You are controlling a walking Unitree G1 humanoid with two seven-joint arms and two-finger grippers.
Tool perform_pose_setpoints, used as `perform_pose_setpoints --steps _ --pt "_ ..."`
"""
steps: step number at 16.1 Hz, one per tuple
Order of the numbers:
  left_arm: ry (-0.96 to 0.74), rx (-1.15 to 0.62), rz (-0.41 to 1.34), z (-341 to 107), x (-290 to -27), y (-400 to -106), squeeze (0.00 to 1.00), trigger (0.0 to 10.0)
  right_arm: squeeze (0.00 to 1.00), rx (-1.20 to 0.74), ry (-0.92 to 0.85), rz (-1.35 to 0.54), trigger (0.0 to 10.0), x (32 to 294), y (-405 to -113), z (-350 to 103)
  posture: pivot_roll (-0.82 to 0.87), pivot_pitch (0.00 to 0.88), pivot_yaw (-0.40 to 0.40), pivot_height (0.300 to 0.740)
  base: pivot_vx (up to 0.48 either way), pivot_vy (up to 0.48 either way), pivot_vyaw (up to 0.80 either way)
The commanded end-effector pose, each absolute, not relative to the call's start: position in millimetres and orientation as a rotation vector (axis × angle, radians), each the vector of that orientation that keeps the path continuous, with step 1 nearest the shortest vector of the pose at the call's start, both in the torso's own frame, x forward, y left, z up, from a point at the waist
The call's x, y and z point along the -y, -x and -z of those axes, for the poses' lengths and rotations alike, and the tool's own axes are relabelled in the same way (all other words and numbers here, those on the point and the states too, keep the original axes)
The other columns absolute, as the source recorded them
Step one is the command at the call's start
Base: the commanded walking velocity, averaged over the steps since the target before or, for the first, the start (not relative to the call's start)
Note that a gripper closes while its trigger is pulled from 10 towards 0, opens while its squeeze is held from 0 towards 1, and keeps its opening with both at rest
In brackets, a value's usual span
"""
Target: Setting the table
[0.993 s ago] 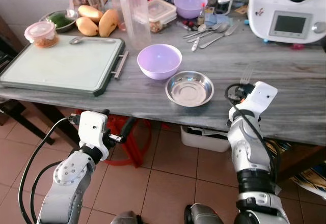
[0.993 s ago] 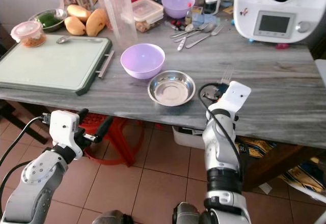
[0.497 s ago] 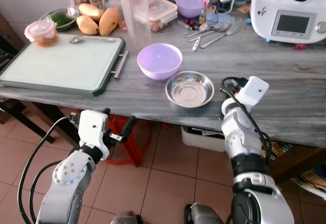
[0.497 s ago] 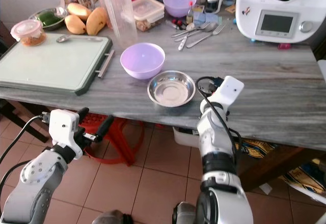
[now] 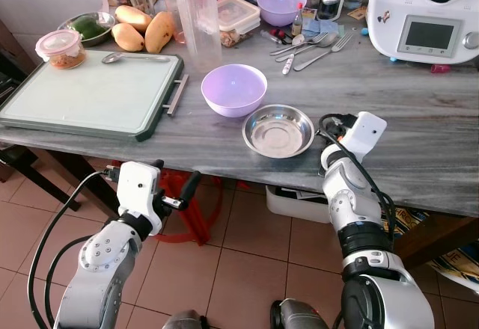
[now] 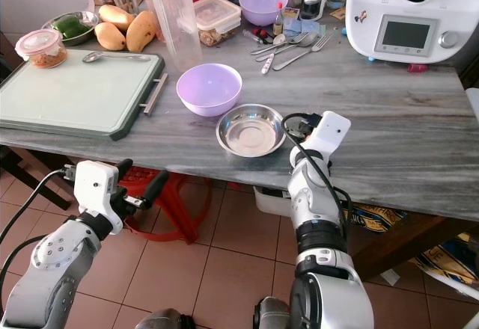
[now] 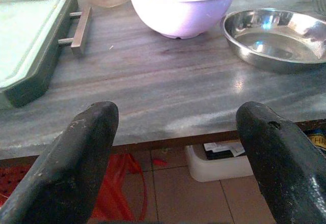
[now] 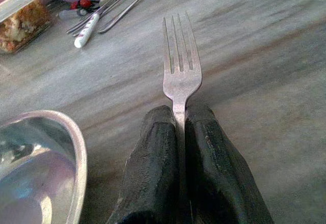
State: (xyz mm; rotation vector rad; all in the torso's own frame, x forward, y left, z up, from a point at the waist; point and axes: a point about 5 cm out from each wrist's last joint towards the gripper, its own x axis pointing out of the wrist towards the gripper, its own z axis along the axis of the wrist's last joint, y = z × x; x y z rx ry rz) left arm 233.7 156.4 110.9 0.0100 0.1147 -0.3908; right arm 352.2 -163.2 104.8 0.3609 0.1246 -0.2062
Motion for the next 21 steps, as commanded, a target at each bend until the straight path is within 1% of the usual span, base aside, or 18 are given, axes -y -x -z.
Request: perform_pose_setpoints --steps 1,7,12,15,21 --pt "-0.021 -0.112 0.399 -114 -158 -235 0.0 10.0 0.0 -0.231 -0.349 0.192 10.0 157 -345 -83 0.09 0.098 0.087 0.74 0.0 0.0 0.0" --pt "-0.022 -0.113 0.403 -114 -157 -237 0.0 10.0 0.0 -0.307 -0.27 0.173 10.0 179 -342 -73 0.09 0.097 0.093 0.74 0.0 0.0 0.0" --pt "-0.025 -0.112 0.402 -114 -157 -239 0.0 10.0 0.0 -0.353 -0.24 0.139 10.0 184 -340 -68 0.09 0.095 0.097 0.74 0.0 0.0 0.0" --pt "-0.026 -0.112 0.401 -114 -157 -240 0.0 10.0 0.0 -0.392 -0.243 0.071 10.0 175 -337 -62 0.09 0.093 0.097 0.74 0.0 0.0 0.0" --pt "-0.025 -0.108 0.4 -114 -156 -241 0.0 10.0 0.0 -0.426 -0.239 0.053 10.0 168 -327 -53 0.08 0.09 0.091 0.74 0.0 0.0 0.0"
